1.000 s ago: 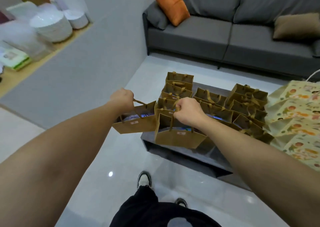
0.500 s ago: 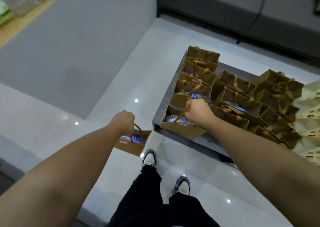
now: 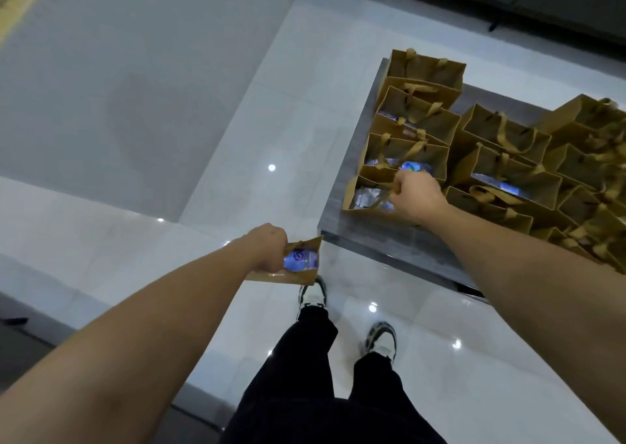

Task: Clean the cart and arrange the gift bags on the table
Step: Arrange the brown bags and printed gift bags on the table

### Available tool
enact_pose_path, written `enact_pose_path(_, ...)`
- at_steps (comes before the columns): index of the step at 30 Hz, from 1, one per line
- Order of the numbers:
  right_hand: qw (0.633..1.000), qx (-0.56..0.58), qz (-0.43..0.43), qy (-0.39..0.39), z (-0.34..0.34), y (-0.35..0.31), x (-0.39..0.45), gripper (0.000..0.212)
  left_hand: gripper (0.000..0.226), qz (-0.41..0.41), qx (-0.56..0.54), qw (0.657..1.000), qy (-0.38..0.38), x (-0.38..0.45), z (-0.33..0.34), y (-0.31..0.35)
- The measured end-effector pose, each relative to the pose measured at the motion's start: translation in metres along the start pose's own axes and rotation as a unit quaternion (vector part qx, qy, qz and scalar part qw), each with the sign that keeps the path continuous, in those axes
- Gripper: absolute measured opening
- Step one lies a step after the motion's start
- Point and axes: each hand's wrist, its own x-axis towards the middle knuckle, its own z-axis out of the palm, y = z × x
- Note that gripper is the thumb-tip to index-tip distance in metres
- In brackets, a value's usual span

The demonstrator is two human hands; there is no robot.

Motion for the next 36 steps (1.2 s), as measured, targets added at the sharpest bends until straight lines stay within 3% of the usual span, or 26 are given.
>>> enact_pose_path(8, 0.998, 0.050, 0.003, 0.038, -0.034, -0.016, -0.015, 0.029, 0.004, 0.030, 0.014, 0.998, -0.056, -0.019, -0.070, 0.026)
enact_pose_path(13, 0.997, 0.064, -0.020, 0.038, -0.073, -0.031, -0.040, 0.028, 0.022, 0.020, -0.039, 0.995, -0.089, -0.053, -0.157, 0.044)
enact_pose_path(17, 0.986, 0.154, -0.060, 0.000, -0.103, -0.046, -0.063, 0.044, 0.031, 0.062, -0.063, 0.996, -0.018, -0.095, -0.232, 0.075)
enact_pose_path(22, 0.954, 0.288, -0.080, -0.026, -0.143, -0.054, -0.080, 0.058, 0.015, 0.111, -0.065, 0.986, 0.109, -0.122, -0.293, 0.112)
enact_pose_path(28, 0.948, 0.265, -0.094, 0.150, -0.202, -0.041, -0.078, 0.098, 0.013, 0.177, -0.104, 0.950, 0.235, -0.126, -0.347, 0.169)
enact_pose_path(31, 0.916, 0.321, -0.068, 0.232, -0.234, -0.022, -0.068, 0.082, 0.014, 0.206, -0.114, 0.941, 0.244, -0.119, -0.369, 0.213)
enact_pose_path(34, 0.879, 0.375, -0.030, 0.292, -0.258, 0.015, -0.053, 0.031, 0.011, 0.226, -0.095, 0.938, 0.247, -0.108, -0.392, 0.257)
enact_pose_path(36, 0.857, 0.417, -0.015, 0.303, -0.270, 0.044, -0.041, 0.011, 0.010, 0.232, -0.093, 0.938, 0.241, -0.095, -0.407, 0.286)
